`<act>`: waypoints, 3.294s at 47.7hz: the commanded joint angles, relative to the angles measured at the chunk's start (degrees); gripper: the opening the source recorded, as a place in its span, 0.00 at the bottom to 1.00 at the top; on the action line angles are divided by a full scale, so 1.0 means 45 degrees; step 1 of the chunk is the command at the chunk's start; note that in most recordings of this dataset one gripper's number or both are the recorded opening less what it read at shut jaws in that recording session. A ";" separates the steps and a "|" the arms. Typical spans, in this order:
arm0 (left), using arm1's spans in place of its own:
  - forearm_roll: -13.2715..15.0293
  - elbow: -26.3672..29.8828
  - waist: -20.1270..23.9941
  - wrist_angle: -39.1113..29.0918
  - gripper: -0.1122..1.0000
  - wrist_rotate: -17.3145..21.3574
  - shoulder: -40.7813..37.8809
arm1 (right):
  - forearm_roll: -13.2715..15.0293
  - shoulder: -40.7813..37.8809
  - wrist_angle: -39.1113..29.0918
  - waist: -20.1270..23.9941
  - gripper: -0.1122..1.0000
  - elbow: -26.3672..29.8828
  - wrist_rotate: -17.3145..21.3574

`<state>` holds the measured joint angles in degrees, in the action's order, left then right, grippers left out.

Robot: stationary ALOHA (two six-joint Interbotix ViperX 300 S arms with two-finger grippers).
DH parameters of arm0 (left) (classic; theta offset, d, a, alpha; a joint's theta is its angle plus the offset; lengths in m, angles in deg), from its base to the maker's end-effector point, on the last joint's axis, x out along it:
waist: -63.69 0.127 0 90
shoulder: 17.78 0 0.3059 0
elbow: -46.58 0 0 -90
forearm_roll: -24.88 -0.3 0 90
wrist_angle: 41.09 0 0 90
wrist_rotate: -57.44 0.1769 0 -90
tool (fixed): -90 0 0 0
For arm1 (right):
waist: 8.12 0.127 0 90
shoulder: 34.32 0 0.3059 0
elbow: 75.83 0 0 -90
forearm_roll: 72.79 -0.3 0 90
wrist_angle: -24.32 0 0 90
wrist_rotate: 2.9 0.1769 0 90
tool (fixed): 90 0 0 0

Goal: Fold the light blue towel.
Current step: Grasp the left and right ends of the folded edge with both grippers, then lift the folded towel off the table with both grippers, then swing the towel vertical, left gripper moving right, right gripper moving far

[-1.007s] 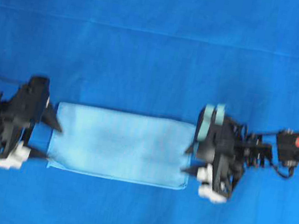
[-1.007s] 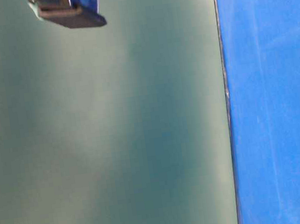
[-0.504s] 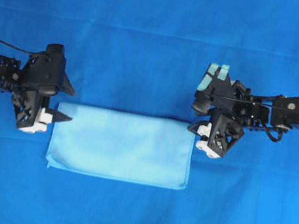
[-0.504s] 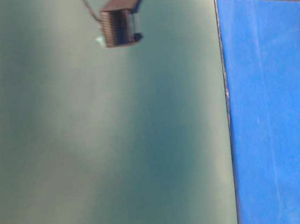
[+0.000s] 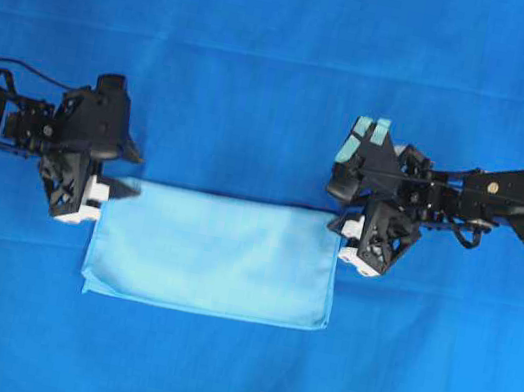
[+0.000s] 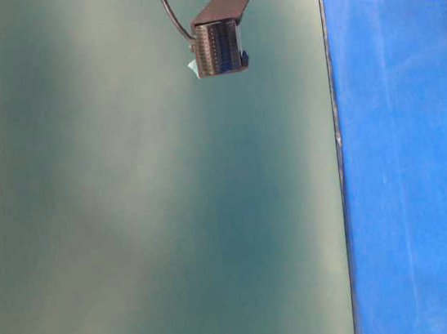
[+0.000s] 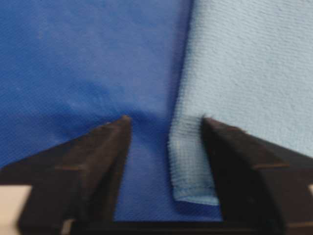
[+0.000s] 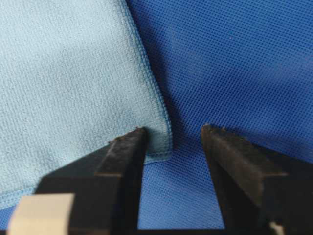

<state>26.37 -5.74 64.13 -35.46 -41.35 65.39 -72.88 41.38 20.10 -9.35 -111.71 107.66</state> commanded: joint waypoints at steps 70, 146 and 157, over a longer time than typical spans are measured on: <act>-0.0078 0.3262 -0.0352 -0.5859 0.12 0.0684 0.5430 | 0.1563 0.7578 -0.4121 0.0215 0.12 -0.0488 0.0078; -0.0059 0.9844 -0.2188 -0.1035 0.12 0.0762 -0.2422 | 0.4687 0.3047 -0.2969 -0.5723 0.12 0.3242 -0.0176; -0.0059 1.0371 -0.2188 -0.0391 0.12 0.0820 -0.2988 | 0.4824 0.3770 -0.3184 -0.6426 0.12 0.2480 -0.0176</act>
<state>26.20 38.38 56.14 -39.15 -38.10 52.03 -52.05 55.79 5.86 -34.13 -100.29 106.78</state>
